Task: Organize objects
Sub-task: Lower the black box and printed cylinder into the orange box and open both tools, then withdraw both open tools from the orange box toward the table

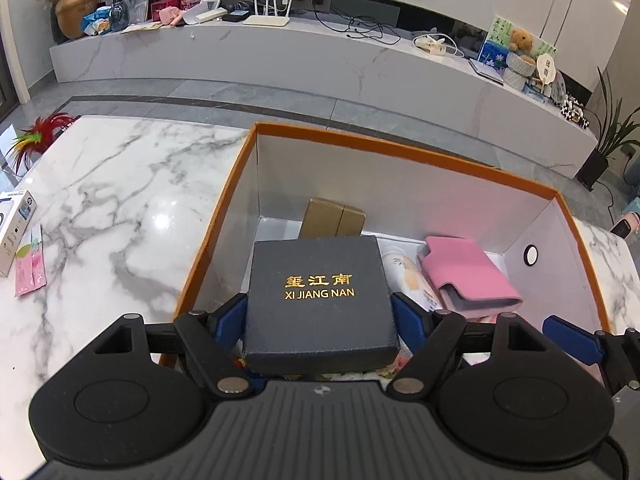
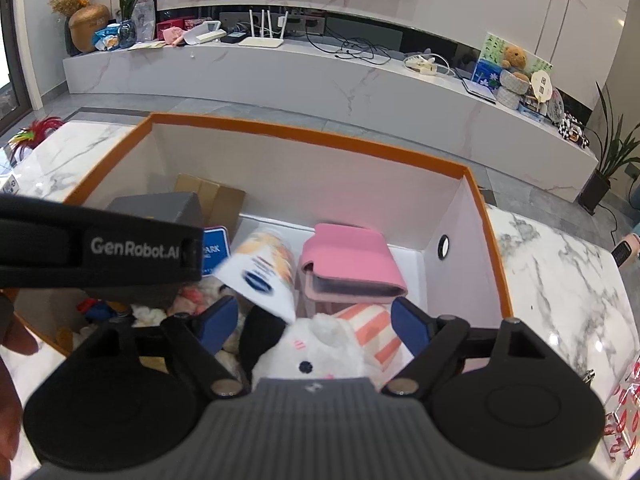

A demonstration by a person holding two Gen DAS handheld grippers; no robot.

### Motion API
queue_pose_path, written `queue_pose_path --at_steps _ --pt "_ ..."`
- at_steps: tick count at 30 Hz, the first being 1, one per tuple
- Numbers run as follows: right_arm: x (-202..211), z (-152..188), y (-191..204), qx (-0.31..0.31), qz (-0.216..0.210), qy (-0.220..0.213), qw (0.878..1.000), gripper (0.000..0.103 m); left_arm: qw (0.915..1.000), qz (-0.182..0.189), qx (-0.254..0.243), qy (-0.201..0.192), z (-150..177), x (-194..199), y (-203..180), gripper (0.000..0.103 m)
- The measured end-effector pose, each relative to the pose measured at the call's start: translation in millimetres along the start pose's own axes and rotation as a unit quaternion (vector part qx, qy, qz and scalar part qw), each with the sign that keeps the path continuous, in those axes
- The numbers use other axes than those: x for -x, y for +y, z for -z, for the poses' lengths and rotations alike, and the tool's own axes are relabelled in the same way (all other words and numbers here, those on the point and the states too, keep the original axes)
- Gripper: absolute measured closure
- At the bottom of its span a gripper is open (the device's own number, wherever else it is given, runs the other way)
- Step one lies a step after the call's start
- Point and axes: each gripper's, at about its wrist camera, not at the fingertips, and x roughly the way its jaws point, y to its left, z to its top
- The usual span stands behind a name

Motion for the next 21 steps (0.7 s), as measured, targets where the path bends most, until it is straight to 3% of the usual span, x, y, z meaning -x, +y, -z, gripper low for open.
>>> queue_pose_path --at_steps 13,21 --pt "18 -3 -11 -0.026 -0.013 -0.016 0.999 0.016 0.9988 0.014 0.014 -0.045 -8 38 9 0.013" --pt "60 -2 -20 -0.013 0.0 -0.047 0.999 0.013 0.9963 0.025 -0.029 -0.077 4 86 2 0.013"
